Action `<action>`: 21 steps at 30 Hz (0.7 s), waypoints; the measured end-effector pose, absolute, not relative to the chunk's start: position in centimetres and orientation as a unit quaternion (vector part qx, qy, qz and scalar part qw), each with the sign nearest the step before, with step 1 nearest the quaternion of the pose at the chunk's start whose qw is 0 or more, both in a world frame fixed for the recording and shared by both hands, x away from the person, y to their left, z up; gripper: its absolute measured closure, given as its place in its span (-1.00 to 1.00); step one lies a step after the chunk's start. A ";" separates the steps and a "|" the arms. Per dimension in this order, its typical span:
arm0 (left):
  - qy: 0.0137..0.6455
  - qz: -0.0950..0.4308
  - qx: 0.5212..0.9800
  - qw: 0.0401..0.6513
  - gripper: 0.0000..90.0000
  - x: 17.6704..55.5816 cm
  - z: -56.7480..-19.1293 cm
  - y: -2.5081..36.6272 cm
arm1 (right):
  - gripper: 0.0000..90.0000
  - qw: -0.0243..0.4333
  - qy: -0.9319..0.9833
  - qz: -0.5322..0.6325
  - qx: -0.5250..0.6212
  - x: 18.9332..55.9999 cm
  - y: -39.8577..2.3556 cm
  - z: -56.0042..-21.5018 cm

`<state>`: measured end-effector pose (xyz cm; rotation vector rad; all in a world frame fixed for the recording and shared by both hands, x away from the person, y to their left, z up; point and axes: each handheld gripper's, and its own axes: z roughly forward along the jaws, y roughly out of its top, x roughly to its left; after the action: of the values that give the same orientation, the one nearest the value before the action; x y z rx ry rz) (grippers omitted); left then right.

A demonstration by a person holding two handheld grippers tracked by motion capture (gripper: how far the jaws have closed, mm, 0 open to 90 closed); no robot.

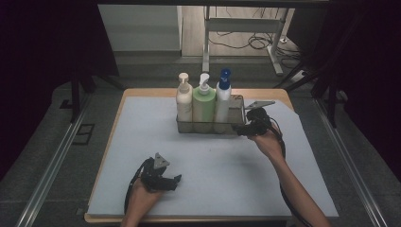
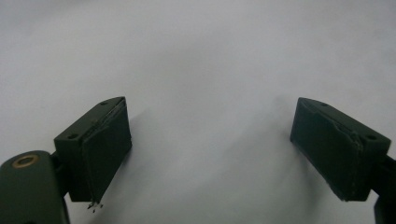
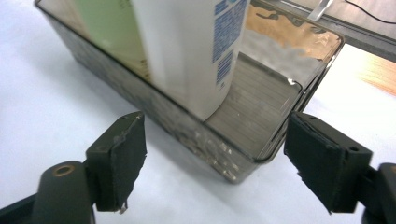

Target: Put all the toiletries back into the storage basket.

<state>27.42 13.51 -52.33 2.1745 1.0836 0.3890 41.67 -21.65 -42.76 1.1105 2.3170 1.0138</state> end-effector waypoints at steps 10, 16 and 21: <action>0.415 0.149 0.833 0.334 -0.73 27.4 -52.3 13.5 | -0.78 0.190 0.833 0.357 0.377 39.4 -22.2 -42.3; 0.415 0.149 0.833 0.334 -0.73 27.4 -52.3 13.5 | -0.94 0.191 0.837 0.355 0.368 38.0 -22.5 -42.4; 0.414 0.150 0.834 0.333 -0.73 27.4 -52.3 13.5 | -1.00 0.199 0.846 0.343 0.356 36.9 -22.9 -42.5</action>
<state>27.44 13.52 -52.33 2.1767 1.0809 0.3918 36.86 -22.88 -42.49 0.9962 2.3657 0.9598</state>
